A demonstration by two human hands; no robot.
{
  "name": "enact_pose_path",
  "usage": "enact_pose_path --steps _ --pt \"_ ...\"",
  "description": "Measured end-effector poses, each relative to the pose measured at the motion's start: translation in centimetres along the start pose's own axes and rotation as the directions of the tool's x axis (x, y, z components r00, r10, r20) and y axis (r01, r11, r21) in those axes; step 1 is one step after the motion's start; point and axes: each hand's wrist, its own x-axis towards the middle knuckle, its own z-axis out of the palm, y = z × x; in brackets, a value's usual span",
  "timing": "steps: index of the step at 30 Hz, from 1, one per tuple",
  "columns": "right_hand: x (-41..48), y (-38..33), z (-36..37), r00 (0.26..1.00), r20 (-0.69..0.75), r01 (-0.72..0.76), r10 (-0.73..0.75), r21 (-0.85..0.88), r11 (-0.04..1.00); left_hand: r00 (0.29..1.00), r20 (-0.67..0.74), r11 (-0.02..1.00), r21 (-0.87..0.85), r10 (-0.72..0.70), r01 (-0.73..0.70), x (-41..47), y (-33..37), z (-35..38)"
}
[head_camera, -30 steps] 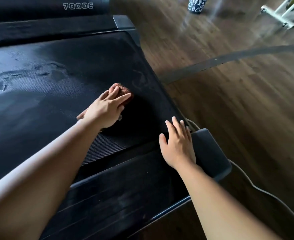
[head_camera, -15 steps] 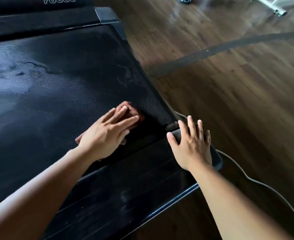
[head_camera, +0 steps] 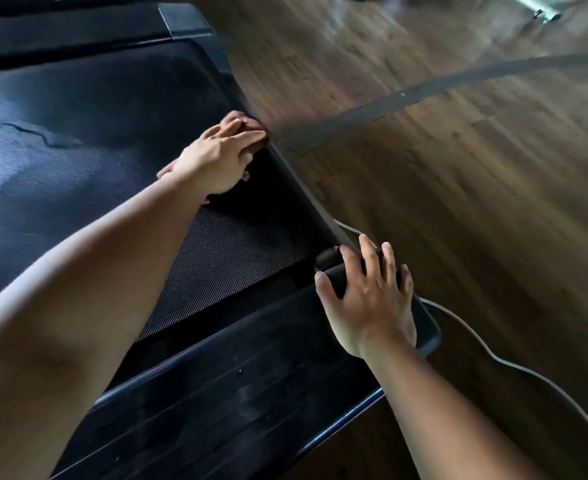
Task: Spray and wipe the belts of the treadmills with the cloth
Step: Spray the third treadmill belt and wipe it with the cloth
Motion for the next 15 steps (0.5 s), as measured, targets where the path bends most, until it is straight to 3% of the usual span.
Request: enact_pose_path --steps 4,7,11,15 --pt "-0.1 -0.1 -0.2 1.0 -0.001 0.001 -0.001 -0.033 0.999 0.974 0.102 0.98 -0.027 0.2 -0.199 -4.0 4.3 1.0" --pt "0.0 -0.2 -0.4 1.0 0.007 -0.001 0.002 -0.047 0.999 0.953 0.07 0.955 -0.051 0.294 -0.291 -10.6 7.2 1.9" --pt "0.0 -0.3 -0.2 1.0 -0.02 -0.013 0.012 -0.039 0.999 0.947 0.061 0.949 -0.029 0.314 -0.313 -16.5 6.4 2.0" --pt "0.0 -0.1 0.0 1.0 -0.022 -0.007 0.006 -0.042 0.999 0.947 0.017 0.947 -0.023 0.32 -0.32 -14.7 4.4 2.0"
